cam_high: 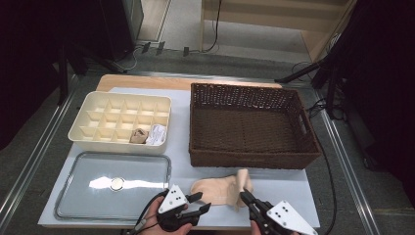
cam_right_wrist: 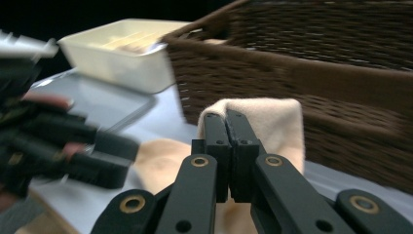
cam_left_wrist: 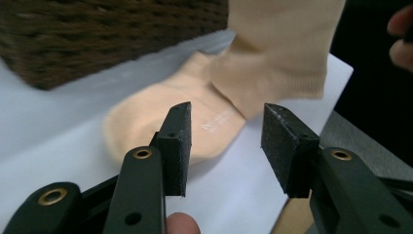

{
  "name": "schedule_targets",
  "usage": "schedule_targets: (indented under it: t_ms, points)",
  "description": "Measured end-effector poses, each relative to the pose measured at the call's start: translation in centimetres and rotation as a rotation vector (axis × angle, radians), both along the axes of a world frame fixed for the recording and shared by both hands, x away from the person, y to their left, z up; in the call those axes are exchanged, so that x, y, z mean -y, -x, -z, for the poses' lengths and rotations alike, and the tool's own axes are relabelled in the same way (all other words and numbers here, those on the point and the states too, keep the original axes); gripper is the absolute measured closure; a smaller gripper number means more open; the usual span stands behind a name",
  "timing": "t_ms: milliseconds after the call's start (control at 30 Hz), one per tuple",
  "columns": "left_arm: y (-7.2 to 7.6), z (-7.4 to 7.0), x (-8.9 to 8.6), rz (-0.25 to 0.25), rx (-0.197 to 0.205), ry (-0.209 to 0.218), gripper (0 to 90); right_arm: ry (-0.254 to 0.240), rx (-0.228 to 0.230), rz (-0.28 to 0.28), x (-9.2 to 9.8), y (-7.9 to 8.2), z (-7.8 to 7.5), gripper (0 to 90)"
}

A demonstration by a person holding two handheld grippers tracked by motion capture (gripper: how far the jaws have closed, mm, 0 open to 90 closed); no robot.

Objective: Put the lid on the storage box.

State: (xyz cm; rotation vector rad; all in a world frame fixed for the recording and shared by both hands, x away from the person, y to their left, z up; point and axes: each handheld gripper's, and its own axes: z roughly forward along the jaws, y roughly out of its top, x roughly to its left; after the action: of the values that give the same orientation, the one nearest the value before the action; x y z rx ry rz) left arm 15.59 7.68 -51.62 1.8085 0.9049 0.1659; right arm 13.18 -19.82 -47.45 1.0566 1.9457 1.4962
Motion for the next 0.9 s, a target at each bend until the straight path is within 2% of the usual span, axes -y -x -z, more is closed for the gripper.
schedule_targets:
  t_ms: [100,167,233,267,333,400,467,567,700,733,800,900]
  points:
    - [-0.3,-0.3,-1.5,-0.026,0.0,0.016,55.4,-0.003,-0.013,-0.092,-2.0,-0.6,0.4,89.4]
    - [-0.4,-0.4,-2.4,-0.05,0.0,0.02,55.3,-0.031,-0.039,-0.143,-3.1,-1.1,0.8,89.3]
    - [-0.6,-0.4,-3.4,-0.075,0.0,0.013,55.2,-0.05,-0.076,-0.223,-4.1,-2.0,1.4,87.0]
    - [-0.7,-0.4,-3.9,-0.088,-0.003,0.013,55.2,-0.032,-0.087,-0.242,-4.6,-2.5,1.8,85.4]
    - [-0.8,-0.3,-4.6,-0.107,-0.009,0.015,55.2,0.021,-0.091,-0.196,-5.2,-3.4,2.6,80.2]
    - [-0.8,-0.2,-5.0,-0.12,-0.013,0.017,55.3,0.076,-0.081,-0.109,-5.1,-4.1,3.2,75.7]
    - [-0.8,-0.2,-5.1,-0.122,-0.016,0.019,55.3,0.105,-0.066,-0.043,-4.5,-4.4,3.5,72.5]
    - [-0.9,-0.1,-4.8,-0.114,-0.02,0.019,55.1,0.144,-0.053,0.029,-3.2,-4.5,3.9,68.1]
    - [-0.9,0.0,-4.1,-0.099,-0.022,0.008,55.1,0.189,-0.102,0.125,-0.9,-4.8,4.8,67.1]
    - [-1.0,0.0,-3.9,-0.097,-0.023,0.011,55.1,0.181,-0.114,0.147,-0.3,-4.8,4.9,67.1]
    - [-1.0,0.0,-3.7,-0.093,-0.024,0.01,55.1,0.132,-0.133,0.166,0.9,-4.6,5.0,67.1]
    - [-1.3,0.3,-3.3,-0.088,-0.025,0.005,55.3,0.077,-0.13,0.137,1.6,-3.5,4.8,68.5]
